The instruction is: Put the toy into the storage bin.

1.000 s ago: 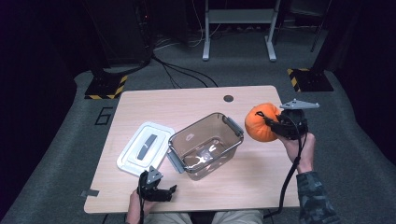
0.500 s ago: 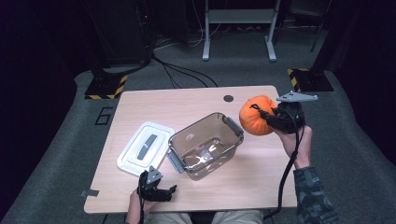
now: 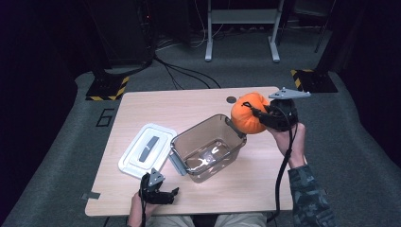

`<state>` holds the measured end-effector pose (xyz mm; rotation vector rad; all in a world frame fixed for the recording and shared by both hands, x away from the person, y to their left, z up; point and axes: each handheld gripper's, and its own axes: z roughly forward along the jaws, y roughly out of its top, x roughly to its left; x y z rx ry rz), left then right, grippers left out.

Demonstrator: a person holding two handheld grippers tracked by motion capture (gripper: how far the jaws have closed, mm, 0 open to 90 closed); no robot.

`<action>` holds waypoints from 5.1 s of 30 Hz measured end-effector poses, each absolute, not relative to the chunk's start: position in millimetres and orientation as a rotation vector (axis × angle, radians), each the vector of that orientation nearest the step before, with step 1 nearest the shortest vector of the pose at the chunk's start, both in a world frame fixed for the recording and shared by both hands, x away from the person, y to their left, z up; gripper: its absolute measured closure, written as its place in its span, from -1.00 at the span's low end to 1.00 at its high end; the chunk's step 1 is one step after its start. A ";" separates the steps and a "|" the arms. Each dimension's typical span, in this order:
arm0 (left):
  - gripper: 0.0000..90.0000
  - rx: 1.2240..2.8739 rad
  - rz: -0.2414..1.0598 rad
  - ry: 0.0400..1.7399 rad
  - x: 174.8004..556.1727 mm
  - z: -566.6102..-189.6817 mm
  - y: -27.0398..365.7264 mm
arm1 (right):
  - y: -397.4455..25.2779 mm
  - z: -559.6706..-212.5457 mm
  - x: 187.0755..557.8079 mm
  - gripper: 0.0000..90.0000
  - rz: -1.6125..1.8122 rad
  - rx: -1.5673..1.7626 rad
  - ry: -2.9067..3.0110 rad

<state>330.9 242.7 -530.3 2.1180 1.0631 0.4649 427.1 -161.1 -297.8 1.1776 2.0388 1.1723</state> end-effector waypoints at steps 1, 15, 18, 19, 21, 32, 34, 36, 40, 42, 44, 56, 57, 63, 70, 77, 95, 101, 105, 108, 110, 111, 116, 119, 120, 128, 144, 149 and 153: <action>-0.78 2.122 0.464 1.061 330.9 -530.2 242.8 | -159.2 -296.9 427.4 0.55 1.178 1.176 2.039; -0.78 2.119 0.471 1.063 330.8 -530.4 242.6 | -130.1 -294.2 431.4 0.55 1.207 1.117 2.088; -0.78 2.119 0.469 1.064 330.7 -530.4 242.5 | -122.2 -296.0 432.5 0.55 1.210 1.104 2.106; -0.78 2.119 0.469 1.064 330.7 -530.4 242.5 | -119.8 -296.7 433.1 0.55 1.211 1.103 2.110; -0.78 2.119 0.469 1.064 330.7 -530.4 242.5 | -115.4 -298.4 434.0 0.55 1.212 1.099 2.118; -0.78 2.114 0.467 1.071 330.3 -530.6 242.2 | -99.4 -309.2 438.4 0.54 1.219 1.102 2.156; -0.78 2.113 0.467 1.071 330.2 -530.7 242.2 | -97.3 -311.4 439.0 0.54 1.218 1.101 2.162; -0.78 2.112 0.467 1.072 330.1 -530.7 242.2 | -95.4 -313.7 439.5 0.54 1.222 1.107 2.171; -0.78 2.109 0.470 1.074 329.9 -530.9 242.2 | -91.9 -319.8 440.9 0.54 1.219 1.115 2.186; -0.78 2.107 0.470 1.077 329.6 -530.9 242.2 | -90.6 -322.7 441.6 0.54 1.217 1.125 2.195; -0.78 2.107 0.470 1.079 329.3 -530.9 242.3 | -89.6 -325.8 442.8 0.53 1.216 1.129 2.204; -0.76 2.094 0.469 1.083 327.9 -531.3 244.0 | -79.2 -339.2 445.5 0.53 1.216 1.134 2.250; -0.76 2.096 0.468 1.084 328.0 -531.1 244.0 | -78.1 -340.2 445.7 0.53 1.212 1.136 2.255; -0.77 2.099 0.461 1.096 330.9 -530.5 243.3 | -73.7 -346.8 447.5 0.52 1.201 1.145 2.276; -0.80 2.104 0.472 1.096 338.9 -530.6 244.1 | -71.4 -351.4 446.7 0.52 1.189 1.143 2.292; -0.81 2.106 0.473 1.095 339.1 -530.5 244.2 | -68.0 -360.5 446.3 0.52 1.165 1.154 2.318; -0.81 2.100 0.475 1.098 339.1 -530.7 244.0 | -67.2 -386.2 451.2 0.47 1.088 1.198 2.394; -0.81 2.100 0.475 1.098 339.1 -530.7 244.0 | -66.3 -391.2 454.5 0.44 1.069 1.209 2.415; -0.81 2.100 0.475 1.098 339.1 -530.7 244.0 | -64.3 -397.1 458.2 0.41 1.036 1.224 2.446; -0.81 2.101 0.475 1.098 339.1 -530.7 244.0 | -62.6 -400.7 460.8 0.39 1.019 1.236 2.459; -0.81 2.101 0.475 1.098 339.1 -530.7 244.0 | -62.7 -401.8 462.2 0.38 1.015 1.246 2.465; -0.81 2.101 0.475 1.098 339.1 -530.7 244.0 | -62.8 -402.2 462.8 0.38 1.013 1.251 2.467; -0.81 2.101 0.475 1.098 339.0 -530.7 244.0 | -62.6 -404.5 465.8 0.31 0.987 1.270 2.481; -0.81 2.103 0.475 1.094 339.2 -530.6 244.1 | -62.1 -407.0 467.6 0.25 0.966 1.291 2.493; -0.81 2.101 0.475 1.098 339.0 -530.7 244.0 | -61.8 -408.0 468.3 0.22 0.954 1.294 2.498; -0.81 2.101 0.476 1.098 339.0 -530.7 244.0 | -59.3 -407.7 469.5 -0.07 0.930 1.320 2.505; -0.81 2.101 0.476 1.098 339.0 -530.7 244.0 | -85.2 -370.5 453.3 -0.74 1.076 1.233 2.377; -0.81 2.101 0.475 1.099 338.9 -530.7 243.9 | -105.6 -361.4 444.5 -0.86 1.119 1.227 2.318; -0.81 2.101 0.476 1.098 339.0 -530.7 243.9 | -124.2 -357.9 437.0 -0.93 1.130 1.231 2.260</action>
